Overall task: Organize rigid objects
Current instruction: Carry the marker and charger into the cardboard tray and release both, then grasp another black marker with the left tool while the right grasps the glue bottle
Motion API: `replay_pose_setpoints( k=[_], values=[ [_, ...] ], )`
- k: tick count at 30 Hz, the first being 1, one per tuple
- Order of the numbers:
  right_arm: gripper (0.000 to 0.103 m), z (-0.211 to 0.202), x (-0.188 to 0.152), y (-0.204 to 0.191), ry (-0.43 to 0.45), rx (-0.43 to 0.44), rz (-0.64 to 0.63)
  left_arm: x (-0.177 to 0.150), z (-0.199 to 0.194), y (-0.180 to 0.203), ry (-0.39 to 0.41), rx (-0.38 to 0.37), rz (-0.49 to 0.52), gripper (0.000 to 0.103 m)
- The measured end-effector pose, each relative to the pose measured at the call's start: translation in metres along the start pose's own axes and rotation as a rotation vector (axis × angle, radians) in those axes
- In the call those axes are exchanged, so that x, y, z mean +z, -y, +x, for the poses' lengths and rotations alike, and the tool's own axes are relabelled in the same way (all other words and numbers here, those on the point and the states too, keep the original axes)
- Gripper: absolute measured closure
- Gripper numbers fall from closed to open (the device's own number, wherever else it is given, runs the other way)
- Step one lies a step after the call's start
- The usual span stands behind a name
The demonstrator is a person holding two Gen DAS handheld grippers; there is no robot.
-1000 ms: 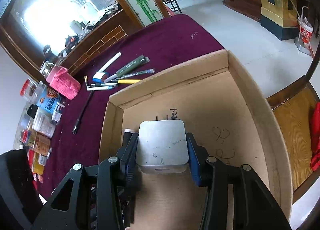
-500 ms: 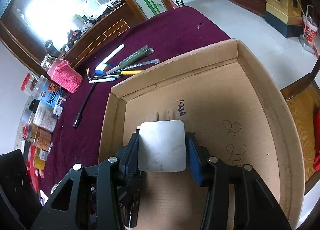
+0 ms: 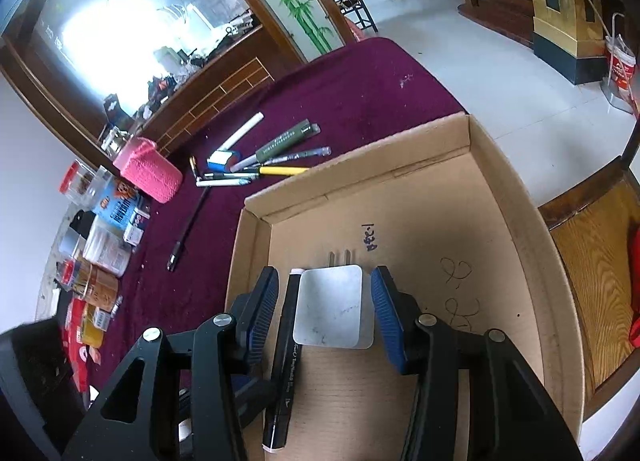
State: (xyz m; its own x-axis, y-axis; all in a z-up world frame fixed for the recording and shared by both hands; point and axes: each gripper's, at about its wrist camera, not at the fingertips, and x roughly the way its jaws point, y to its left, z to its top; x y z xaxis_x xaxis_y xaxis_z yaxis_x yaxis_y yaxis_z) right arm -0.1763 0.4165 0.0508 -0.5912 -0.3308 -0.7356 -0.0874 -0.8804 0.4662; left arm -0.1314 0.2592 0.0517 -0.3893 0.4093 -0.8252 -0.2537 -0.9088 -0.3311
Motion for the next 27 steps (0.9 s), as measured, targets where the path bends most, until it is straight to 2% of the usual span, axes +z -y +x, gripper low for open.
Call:
replay_pose_setpoints(
  k=[2,10,21,27],
  values=[
    [0.06,0.0,0.0,0.001,0.002,0.01,0.008,-0.005,-0.014,0.0,0.03,0.004,0.001,0.067],
    [0.06,-0.005,-0.004,-0.002,0.014,0.036,-0.001,-0.031,-0.053,-0.007,0.087,0.03,0.03,0.067],
    [0.06,-0.006,-0.022,-0.029,0.011,0.05,-0.095,-0.076,-0.106,-0.046,0.137,0.025,0.001,0.067],
    [0.06,-0.01,-0.034,-0.052,0.008,0.096,-0.176,-0.105,-0.139,-0.09,0.159,0.076,-0.034,0.066]
  ],
)
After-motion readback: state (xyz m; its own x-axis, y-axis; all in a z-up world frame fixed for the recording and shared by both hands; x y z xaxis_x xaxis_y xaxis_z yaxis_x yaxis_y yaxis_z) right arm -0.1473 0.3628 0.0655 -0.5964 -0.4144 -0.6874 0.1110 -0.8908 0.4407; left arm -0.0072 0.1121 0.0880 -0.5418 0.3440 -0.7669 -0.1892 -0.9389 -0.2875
